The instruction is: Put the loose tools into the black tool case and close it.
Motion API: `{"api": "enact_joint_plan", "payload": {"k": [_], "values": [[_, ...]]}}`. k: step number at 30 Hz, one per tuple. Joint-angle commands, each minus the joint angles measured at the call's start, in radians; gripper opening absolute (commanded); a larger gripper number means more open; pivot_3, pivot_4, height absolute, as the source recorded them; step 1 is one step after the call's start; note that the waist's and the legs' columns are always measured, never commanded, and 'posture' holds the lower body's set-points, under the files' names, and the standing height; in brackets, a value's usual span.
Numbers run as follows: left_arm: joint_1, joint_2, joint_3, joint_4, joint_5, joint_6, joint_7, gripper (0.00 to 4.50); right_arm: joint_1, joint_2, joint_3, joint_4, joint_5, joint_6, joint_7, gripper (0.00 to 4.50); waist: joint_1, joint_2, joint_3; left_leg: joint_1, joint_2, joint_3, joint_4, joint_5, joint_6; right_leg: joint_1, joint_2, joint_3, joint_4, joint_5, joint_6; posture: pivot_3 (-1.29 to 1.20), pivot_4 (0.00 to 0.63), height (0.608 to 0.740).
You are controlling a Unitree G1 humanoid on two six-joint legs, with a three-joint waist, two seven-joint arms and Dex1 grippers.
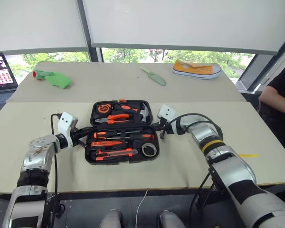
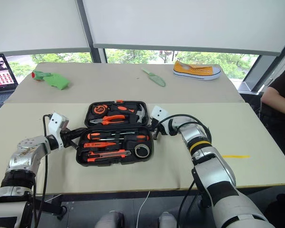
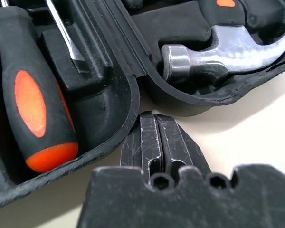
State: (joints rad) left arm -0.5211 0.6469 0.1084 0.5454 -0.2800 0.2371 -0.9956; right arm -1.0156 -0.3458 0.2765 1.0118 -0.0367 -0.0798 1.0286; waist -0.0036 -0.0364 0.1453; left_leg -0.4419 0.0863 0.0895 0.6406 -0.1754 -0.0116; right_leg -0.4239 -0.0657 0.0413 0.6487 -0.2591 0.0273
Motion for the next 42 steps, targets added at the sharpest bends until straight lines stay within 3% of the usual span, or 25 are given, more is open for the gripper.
{"api": "enact_joint_plan", "payload": {"k": [1,8,16,19,22,27,30,33,37,42], "values": [[0.006,-0.032,-0.056,-0.085,-0.016,0.000,-0.089,0.00,0.099,-0.054,-0.028,-0.249,0.052,0.098,0.101,0.01,0.008,0.000,0.000,0.000,0.000,0.000,0.000,0.000,0.000,0.000,0.000,0.000,0.000,0.000,0.000,0.00,0.150,0.740],[0.058,-0.067,-0.075,-0.177,-0.002,-0.019,-0.084,0.00,0.358,-0.160,-0.054,-0.708,0.100,0.374,0.105,0.01,0.017,0.000,0.000,-0.001,-0.001,0.000,0.000,-0.001,0.000,0.000,-0.001,0.000,-0.001,-0.001,0.001,0.00,0.150,0.740],[0.107,-0.057,-0.044,-0.264,-0.020,0.097,-0.008,0.00,0.423,-0.231,-0.104,-0.756,0.077,0.320,0.044,0.01,0.016,0.000,0.000,0.000,-0.002,-0.001,0.003,0.000,-0.001,0.002,-0.001,0.000,0.000,0.000,0.002,0.00,0.150,0.740],[0.148,-0.038,-0.010,-0.320,-0.053,0.142,-0.009,0.71,0.430,-0.242,-0.152,-0.766,0.128,0.364,0.046,0.00,0.013,0.000,0.000,0.000,-0.002,-0.001,0.003,0.000,-0.001,0.002,-0.001,0.001,0.000,0.000,0.002,0.00,0.150,0.740],[0.184,-0.007,0.031,-0.357,-0.092,0.178,-0.028,1.81,0.445,-0.262,-0.204,-0.793,0.181,0.426,0.047,0.00,0.013,0.000,0.000,0.000,-0.002,-0.001,0.003,0.000,-0.001,0.002,-0.001,0.001,0.000,0.000,0.002,0.00,0.150,0.740],[0.180,0.070,0.128,-0.337,-0.138,0.219,-0.021,3.64,0.469,-0.320,-0.297,-0.902,0.312,0.654,0.057,1.51,0.013,0.000,0.000,0.000,-0.001,-0.002,0.003,0.000,-0.001,0.001,-0.001,0.001,0.000,0.000,0.002,0.00,0.150,0.740],[0.140,0.117,0.134,-0.365,-0.164,0.398,0.028,4.50,0.447,-0.360,-0.303,-1.000,0.360,0.909,0.010,2.54,0.012,0.000,0.000,0.001,-0.001,-0.002,0.003,0.000,-0.001,0.001,-0.001,0.001,0.000,0.000,0.002,0.00,0.150,0.740],[0.023,0.132,0.112,-0.357,-0.214,0.627,0.071,4.50,0.332,-0.377,-0.207,-1.033,0.299,1.178,-0.107,3.50,0.007,0.000,0.000,0.001,-0.001,-0.002,0.003,0.001,-0.001,0.001,-0.001,0.001,0.001,0.000,0.002,0.00,0.150,0.740],[-0.121,0.119,0.044,-0.298,-0.195,0.811,0.130,4.50,0.196,-0.272,-0.217,-0.985,0.327,1.362,-0.209,3.50,0.004,-0.001,0.000,0.001,-0.001,-0.004,0.003,0.003,-0.001,0.000,0.001,0.001,0.001,0.001,0.001,0.00,0.150,0.740],[-0.228,0.073,-0.017,-0.217,-0.169,0.866,0.171,4.50,0.101,-0.188,-0.223,-0.889,0.344,1.456,-0.277,3.50,0.002,-0.001,0.000,-0.001,-0.001,-0.005,0.002,0.003,-0.001,0.000,0.002,0.001,0.001,0.001,0.001,0.00,0.150,0.740]]}}
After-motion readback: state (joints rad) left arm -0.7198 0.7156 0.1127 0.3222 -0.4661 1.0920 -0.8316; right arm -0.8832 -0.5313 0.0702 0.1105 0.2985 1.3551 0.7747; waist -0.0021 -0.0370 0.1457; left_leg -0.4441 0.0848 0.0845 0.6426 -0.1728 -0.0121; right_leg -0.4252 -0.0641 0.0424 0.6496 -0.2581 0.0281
